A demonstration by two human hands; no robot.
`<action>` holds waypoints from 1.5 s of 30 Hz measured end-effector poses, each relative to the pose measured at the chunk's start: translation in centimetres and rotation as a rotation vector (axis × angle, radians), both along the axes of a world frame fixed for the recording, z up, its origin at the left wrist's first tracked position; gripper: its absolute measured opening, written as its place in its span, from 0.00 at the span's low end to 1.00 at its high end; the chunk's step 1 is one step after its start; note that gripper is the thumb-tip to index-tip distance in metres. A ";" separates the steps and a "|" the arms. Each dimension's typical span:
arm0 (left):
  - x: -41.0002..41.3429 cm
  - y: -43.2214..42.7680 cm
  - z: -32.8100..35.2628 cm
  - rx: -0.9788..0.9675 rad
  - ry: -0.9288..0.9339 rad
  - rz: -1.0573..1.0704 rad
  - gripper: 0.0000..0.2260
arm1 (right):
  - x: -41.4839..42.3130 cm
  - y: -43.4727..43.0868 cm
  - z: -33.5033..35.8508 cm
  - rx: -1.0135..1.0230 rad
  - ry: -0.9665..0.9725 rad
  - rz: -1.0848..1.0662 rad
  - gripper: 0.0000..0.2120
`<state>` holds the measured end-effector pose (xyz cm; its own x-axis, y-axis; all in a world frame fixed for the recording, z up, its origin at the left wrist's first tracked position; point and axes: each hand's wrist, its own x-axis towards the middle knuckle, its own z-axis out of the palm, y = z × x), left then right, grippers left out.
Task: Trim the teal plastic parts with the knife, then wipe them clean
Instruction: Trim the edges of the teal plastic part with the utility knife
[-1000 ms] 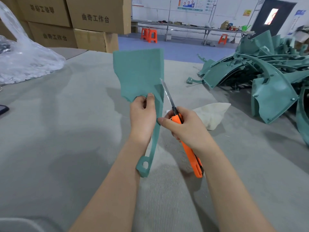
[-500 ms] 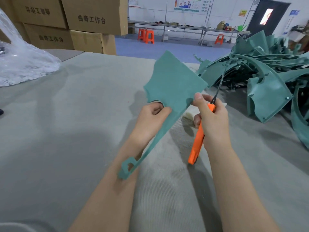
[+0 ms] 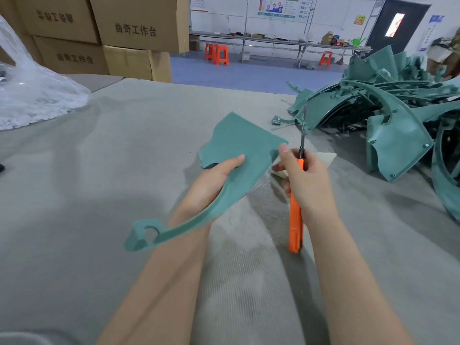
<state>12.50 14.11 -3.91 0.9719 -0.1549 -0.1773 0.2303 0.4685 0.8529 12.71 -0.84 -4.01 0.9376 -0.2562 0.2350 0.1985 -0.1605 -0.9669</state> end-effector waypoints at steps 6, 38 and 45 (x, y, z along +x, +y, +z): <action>0.3 0.8 0.1 -0.209 0.074 0.022 0.04 | 0.2 -1.3 -0.5 -0.394 -0.082 -0.242 0.29; 0.0 1.2 0.6 -0.489 0.186 0.081 0.05 | -0.2 2.3 -2.0 -0.649 -0.195 0.038 0.24; 0.0 1.1 0.6 -0.529 0.201 0.135 0.05 | -0.1 2.5 -2.2 -0.649 -0.202 0.078 0.24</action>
